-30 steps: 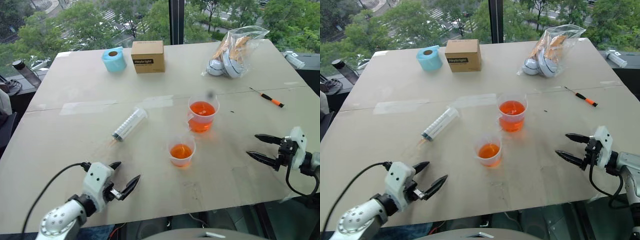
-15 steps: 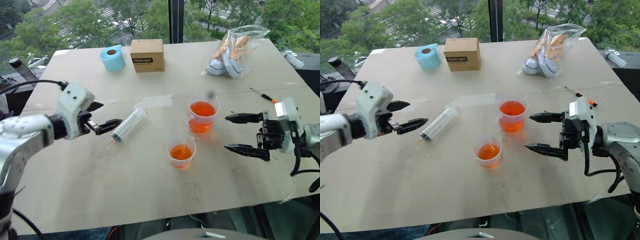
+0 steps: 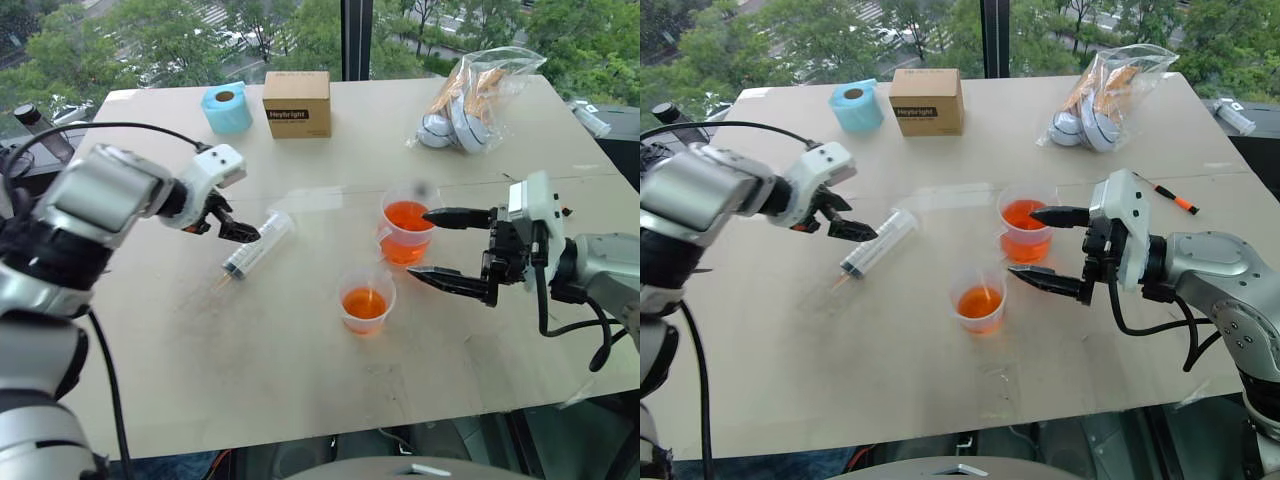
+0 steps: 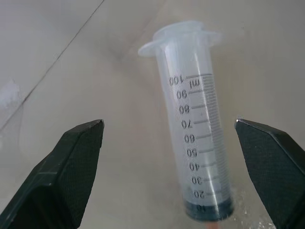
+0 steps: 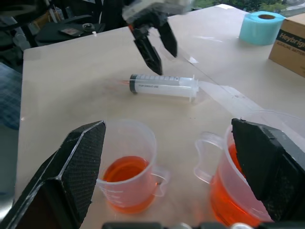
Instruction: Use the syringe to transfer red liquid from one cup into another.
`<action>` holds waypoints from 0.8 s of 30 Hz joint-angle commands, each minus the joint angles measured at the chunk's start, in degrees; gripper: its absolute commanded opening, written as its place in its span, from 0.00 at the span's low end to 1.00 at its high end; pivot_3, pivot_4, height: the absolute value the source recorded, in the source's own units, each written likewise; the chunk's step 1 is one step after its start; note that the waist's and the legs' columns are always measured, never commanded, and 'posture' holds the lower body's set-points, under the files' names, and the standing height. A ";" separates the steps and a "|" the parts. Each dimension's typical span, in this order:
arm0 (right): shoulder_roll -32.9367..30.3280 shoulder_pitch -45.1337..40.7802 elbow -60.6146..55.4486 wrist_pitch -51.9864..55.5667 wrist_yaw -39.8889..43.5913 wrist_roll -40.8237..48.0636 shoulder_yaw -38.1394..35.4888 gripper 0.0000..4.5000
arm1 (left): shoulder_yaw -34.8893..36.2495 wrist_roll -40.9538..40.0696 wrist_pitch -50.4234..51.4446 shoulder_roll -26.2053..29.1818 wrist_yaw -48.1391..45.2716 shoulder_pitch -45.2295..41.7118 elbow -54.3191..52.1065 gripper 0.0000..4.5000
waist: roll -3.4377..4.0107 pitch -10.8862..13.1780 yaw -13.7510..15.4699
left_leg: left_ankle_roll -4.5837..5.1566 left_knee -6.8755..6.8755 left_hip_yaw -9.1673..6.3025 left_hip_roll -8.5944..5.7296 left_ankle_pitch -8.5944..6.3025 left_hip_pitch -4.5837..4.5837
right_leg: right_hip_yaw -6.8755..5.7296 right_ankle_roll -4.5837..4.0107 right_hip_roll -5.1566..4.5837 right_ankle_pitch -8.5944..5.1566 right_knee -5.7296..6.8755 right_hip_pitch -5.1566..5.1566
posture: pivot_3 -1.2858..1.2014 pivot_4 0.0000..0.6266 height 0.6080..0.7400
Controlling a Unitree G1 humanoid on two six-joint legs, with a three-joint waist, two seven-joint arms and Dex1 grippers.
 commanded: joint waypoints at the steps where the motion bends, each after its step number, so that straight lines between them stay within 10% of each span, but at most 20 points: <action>1: -0.84 -1.75 -2.34 0.85 -1.65 1.79 -1.31 0.99 | -2.76 5.52 -4.00 -2.61 -4.06 -3.52 7.01 1.00 | -0.01 -0.01 -0.30 | 0.00 0.04 0.02 0.00 0.00 -0.10 | 0.03 0.01 0.00 0.00 0.01 -0.15 | 0.52 0.24 1.00; 13: -0.87 -5.83 -2.59 4.00 -7.34 0.55 1.10 0.99 | -7.53 17.50 -12.28 -12.79 -13.96 -9.42 21.56 1.00 | -0.03 0.01 -0.27 | 0.00 0.34 -0.03 0.02 0.00 -0.67 | 0.00 0.02 -0.02 0.01 0.18 -0.64 | 0.52 0.24 1.00; 21: -0.50 -8.36 -2.18 3.61 -9.31 -3.18 3.02 1.00 | -6.99 22.93 -15.13 -16.40 -16.29 -10.10 28.00 0.34 | -0.04 0.01 -0.25 | 0.01 0.36 -0.02 0.02 0.00 -0.69 | 0.00 0.03 -0.02 0.02 0.20 -0.68 | 0.52 0.24 1.00; 24: -0.69 -7.98 -2.19 3.39 -9.02 -4.18 3.48 1.00 | -6.24 24.02 -15.76 -17.06 -16.43 -9.93 28.99 0.31 | -0.04 0.00 -0.20 | 0.01 0.36 -0.02 0.02 0.00 -0.69 | 0.00 0.03 -0.03 0.02 0.21 -0.68 | 0.52 0.24 1.00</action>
